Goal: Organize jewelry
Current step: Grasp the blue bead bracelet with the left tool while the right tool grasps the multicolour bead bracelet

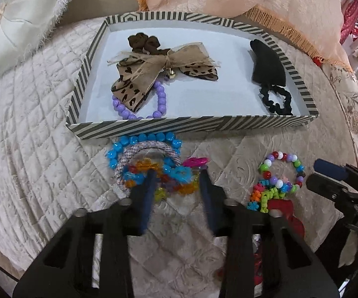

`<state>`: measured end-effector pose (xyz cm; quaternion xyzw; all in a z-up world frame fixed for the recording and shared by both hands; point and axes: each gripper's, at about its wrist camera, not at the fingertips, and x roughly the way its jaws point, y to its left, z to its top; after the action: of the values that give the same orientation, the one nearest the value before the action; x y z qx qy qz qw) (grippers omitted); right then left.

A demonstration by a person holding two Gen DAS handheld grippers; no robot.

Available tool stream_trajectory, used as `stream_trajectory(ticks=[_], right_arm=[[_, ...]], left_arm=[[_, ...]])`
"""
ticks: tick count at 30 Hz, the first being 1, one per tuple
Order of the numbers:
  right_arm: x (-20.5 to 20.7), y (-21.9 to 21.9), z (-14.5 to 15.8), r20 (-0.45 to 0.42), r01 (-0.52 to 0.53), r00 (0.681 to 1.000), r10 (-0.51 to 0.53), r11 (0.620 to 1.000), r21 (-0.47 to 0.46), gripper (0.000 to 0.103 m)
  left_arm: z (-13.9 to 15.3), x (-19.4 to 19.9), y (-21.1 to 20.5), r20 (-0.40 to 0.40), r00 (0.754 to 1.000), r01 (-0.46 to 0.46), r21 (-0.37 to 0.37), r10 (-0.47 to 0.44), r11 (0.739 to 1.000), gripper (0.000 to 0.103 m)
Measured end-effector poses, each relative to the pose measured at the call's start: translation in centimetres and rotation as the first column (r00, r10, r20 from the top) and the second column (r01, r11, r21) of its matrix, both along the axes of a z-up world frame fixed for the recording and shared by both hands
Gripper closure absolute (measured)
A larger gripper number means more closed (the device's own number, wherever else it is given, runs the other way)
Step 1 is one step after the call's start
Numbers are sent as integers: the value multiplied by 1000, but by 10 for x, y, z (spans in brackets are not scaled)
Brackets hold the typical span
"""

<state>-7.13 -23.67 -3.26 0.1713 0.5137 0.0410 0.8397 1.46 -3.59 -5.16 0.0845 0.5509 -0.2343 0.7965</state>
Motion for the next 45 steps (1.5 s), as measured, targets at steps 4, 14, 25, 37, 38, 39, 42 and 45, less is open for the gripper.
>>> stream_trajectory(ticks=[4, 14, 25, 37, 38, 39, 42, 45], right_arm=[[13, 9, -11, -6, -44, 999, 44, 995, -90, 54], [11, 6, -11, 57, -63, 996, 70, 992, -106, 90], [-6, 11, 57, 194, -80, 976, 97, 992, -94, 94], [8, 14, 8, 17, -123, 992, 128, 978, -171, 52], [11, 15, -1, 0, -127, 992, 129, 974, -190, 55], [14, 16, -10, -12, -127, 992, 128, 967, -219, 68], [17, 20, -23, 12, -132, 990, 140, 953, -271, 78], [18, 22, -15, 18, -157, 986, 168, 950, -270, 94]], left_arm=[[-4, 3, 0, -1, 1000, -3, -8, 3, 1000, 87], [21, 0, 22, -35, 998, -51, -136, 46, 989, 91], [78, -15, 39, 7, 997, -69, -225, 73, 972, 91], [104, -27, 39, 45, 996, -68, -255, 82, 964, 91], [103, -27, 39, 43, 996, -69, -255, 82, 964, 91], [103, -27, 39, 41, 995, -74, -255, 87, 964, 91], [103, -26, 39, 33, 995, -83, -260, 94, 962, 91], [104, -26, 39, 38, 994, -86, -261, 99, 962, 91]])
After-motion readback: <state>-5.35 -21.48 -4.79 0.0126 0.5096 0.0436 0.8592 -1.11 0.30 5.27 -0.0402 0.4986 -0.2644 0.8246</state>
